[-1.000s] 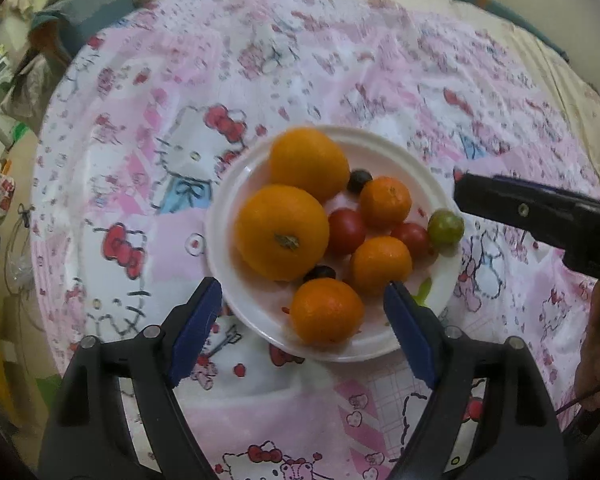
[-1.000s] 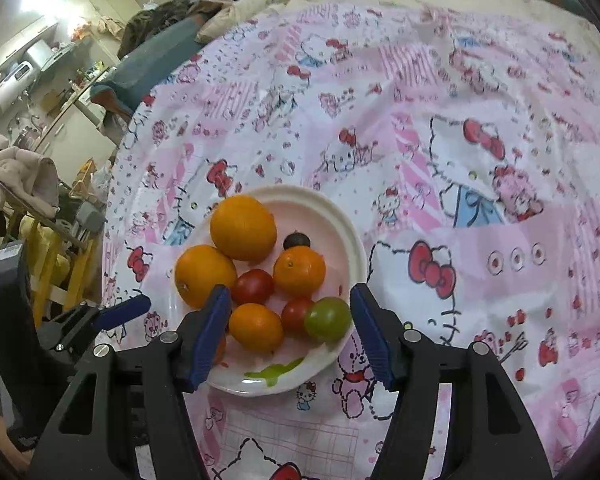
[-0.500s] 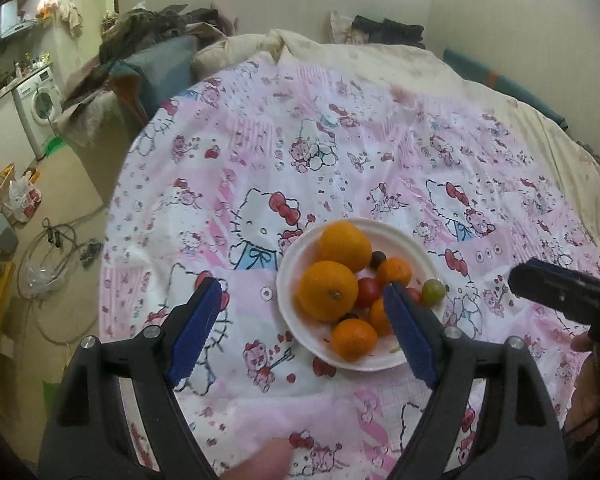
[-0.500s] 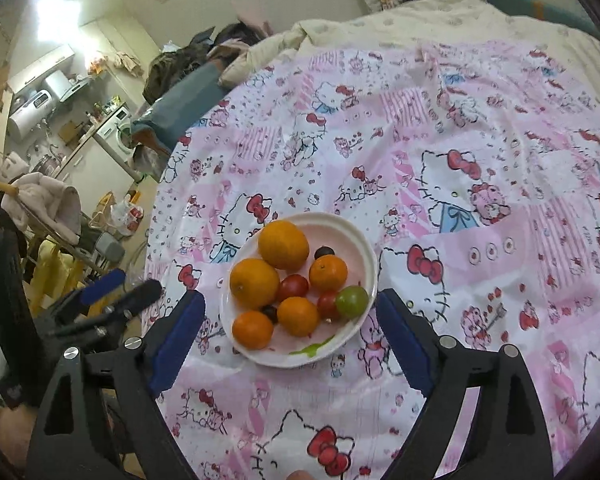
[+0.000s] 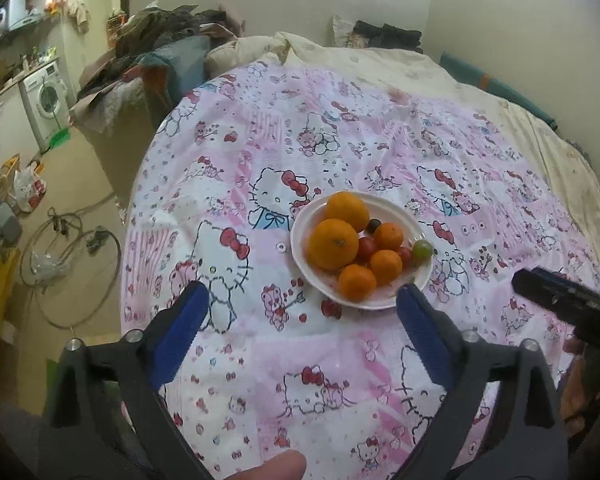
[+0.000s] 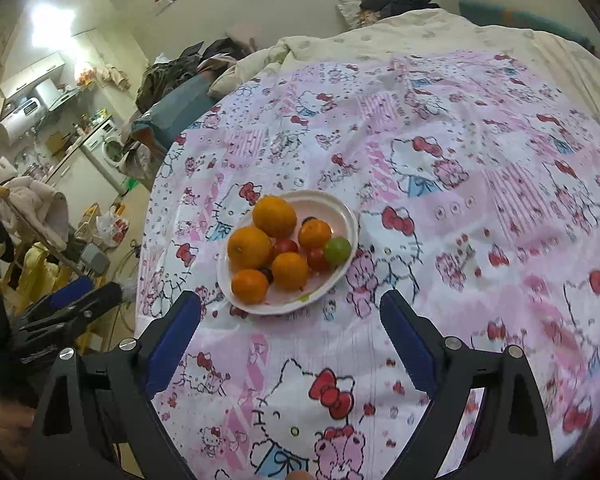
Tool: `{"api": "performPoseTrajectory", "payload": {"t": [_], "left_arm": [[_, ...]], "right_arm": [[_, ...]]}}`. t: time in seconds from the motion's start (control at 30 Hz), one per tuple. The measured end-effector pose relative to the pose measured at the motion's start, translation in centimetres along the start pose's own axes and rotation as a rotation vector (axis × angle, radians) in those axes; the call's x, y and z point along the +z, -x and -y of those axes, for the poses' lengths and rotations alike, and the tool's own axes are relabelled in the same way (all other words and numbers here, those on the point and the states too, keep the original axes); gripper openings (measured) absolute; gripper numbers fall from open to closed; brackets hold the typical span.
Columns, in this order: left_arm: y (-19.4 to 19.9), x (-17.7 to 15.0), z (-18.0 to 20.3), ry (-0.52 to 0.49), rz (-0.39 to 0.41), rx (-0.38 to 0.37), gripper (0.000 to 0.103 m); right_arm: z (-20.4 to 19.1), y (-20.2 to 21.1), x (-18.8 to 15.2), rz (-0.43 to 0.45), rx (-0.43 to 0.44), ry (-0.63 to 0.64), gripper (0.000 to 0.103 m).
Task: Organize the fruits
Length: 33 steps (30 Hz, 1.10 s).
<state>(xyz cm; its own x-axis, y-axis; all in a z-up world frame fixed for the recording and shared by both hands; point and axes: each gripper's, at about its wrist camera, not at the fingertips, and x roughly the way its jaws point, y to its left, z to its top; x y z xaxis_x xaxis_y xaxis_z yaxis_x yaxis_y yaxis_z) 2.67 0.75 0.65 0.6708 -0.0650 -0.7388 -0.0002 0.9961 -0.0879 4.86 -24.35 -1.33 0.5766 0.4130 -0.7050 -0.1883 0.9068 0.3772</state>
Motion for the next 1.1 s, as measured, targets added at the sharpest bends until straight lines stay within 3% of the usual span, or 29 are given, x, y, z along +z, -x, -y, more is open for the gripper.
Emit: {"api": "performPoseTrajectory", "payload": {"t": [0.1,0.2,0.3,0.53,1.1], "left_arm": [[0.2,-0.5,-0.4,0.028,0.002,-0.023,0.094],[-0.2,-0.9,-0.4,0.024,0.005,-0.010,0.103],[-0.6,-0.9,0.0,0.012,0.019,0.001,0.103],[-0.8,-0.5,-0.3,0.035,0.045,0.023,0.103],[-0.7,-0.6,0.4,0.003,0.039,0.016,0.103]], "right_arm": [[-0.5,-0.1,-1.1,0.003,-0.012,0.008,0.094],[-1.2,0.0,-1.6,0.035,-0.047,0.045,0.099],[-1.8,0.0,-1.4,0.085,-0.088,0.082,0.103],[-2.0,-0.9,-0.9,0.097,-0.131,0.113,0.103],[-2.1,-0.9,-0.7,0.109,-0.128,0.109,0.103]]}}
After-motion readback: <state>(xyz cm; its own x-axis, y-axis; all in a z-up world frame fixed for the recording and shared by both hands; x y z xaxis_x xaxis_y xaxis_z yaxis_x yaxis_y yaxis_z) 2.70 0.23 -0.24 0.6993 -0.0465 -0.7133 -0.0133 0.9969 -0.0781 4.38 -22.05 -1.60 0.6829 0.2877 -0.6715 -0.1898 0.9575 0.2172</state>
